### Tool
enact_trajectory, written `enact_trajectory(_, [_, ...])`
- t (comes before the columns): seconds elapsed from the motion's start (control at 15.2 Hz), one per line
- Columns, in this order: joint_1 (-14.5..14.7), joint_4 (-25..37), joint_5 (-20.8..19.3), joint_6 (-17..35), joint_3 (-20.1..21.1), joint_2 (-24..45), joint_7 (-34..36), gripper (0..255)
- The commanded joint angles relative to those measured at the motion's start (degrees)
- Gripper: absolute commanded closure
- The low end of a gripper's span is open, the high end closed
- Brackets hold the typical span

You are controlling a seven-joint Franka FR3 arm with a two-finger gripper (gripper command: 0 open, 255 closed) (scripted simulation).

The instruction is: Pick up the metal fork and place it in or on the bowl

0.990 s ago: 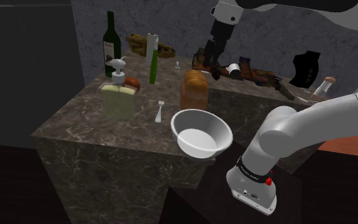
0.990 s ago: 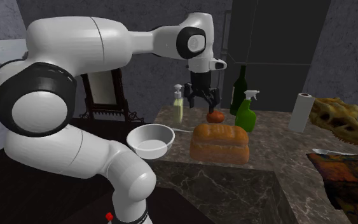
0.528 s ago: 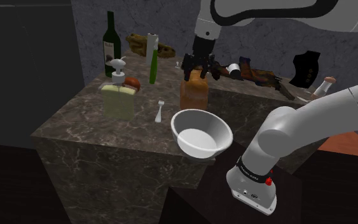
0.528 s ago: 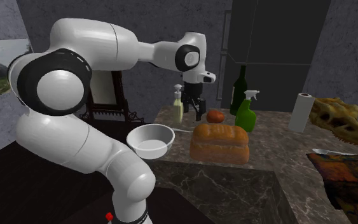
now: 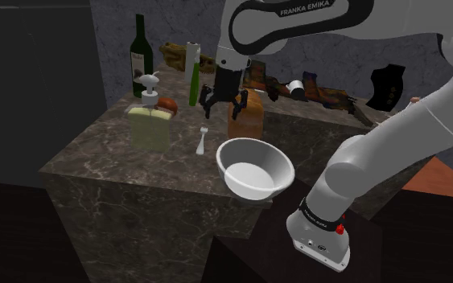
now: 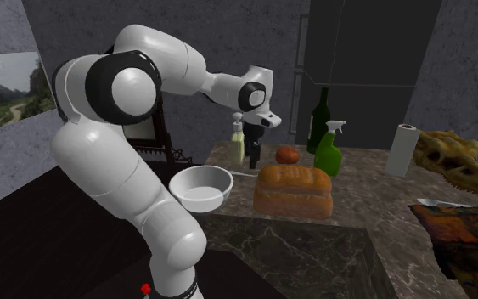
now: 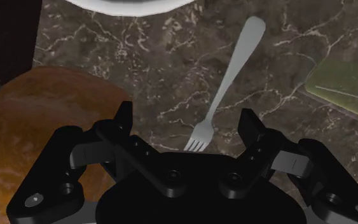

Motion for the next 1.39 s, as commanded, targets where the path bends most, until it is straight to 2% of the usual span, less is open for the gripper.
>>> enact_trajectory(0.0, [-0.59, 0.88, 1.37, 2.70, 1.75, 4.00, 6.32, 0])
enact_trajectory(0.2, [-1.28, 2.94, 2.77, 6.57, 3.92, 10.37, 15.08, 0])
enact_trajectory(0.73, [-0.82, -0.77, 3.09, 12.91, 4.80, 12.97, 15.39, 0])
enact_trajectory(1.25, [-0.82, -0.76, 3.09, 12.90, 4.80, 12.97, 15.39, 0])
enact_trajectory(1.32, [-0.82, -0.76, 3.09, 12.90, 4.80, 12.97, 15.39, 255])
